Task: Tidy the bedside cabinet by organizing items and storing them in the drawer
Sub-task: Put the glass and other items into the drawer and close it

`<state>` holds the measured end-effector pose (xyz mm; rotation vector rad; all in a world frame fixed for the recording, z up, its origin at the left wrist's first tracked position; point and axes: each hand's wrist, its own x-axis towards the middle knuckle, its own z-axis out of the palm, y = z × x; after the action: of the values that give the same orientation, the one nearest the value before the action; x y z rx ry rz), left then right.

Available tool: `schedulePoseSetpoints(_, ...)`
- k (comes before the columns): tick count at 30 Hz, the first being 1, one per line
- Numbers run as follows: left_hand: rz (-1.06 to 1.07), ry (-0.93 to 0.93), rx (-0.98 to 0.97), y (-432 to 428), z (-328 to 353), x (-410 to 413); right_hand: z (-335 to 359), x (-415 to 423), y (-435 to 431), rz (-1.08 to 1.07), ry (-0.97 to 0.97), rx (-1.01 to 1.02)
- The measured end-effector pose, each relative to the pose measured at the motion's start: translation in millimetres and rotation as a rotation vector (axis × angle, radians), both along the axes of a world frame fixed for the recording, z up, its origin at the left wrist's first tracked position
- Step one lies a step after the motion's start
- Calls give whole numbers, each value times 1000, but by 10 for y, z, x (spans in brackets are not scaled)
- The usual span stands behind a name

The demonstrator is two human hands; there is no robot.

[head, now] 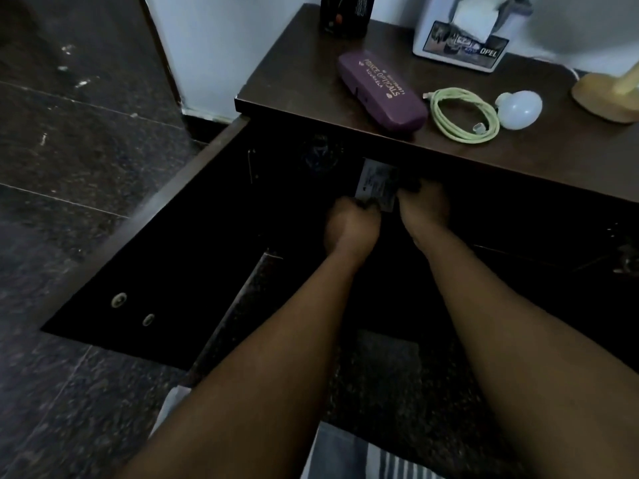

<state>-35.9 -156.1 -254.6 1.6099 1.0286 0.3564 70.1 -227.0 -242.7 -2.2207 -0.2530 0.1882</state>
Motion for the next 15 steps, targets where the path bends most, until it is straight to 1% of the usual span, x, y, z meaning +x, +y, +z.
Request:
schedulePoseSetpoints(1, 37, 4, 115, -29, -6, -59, -22, -24, -42, 42, -23, -37)
schedulePoseSetpoints(2, 58, 3, 179, -46, -27, -97, -42, -48, -80, 72, -30, -60)
schedulePoseSetpoints(3, 54, 6, 202, -43, -58, -108, -61, -59, -100, 91, -31, -78)
schedulePoseSetpoints(6, -7, 38, 167, 10, -111, -129, -71, -66, -52, 109, -29, -114)
schedulePoseSetpoints(8, -9, 40, 164, 43, -134, -121, -38, -74, 4, 98, -13, -82)
schedulePoseSetpoints(10, 4, 27, 138, 25, -124, -103, -22, -51, 26, 12, 28, -3)
schedulePoseSetpoints(11, 26, 8, 123, 9, -120, -92, -6, -30, 25, -85, 84, 72)
schedulePoseSetpoints(13, 107, -46, 108, -38, -82, -101, 50, 15, -15, -274, 301, 278)
schedulePoseSetpoints(15, 169, -130, 84, -108, -43, -132, 127, 82, -90, -289, 498, 453)
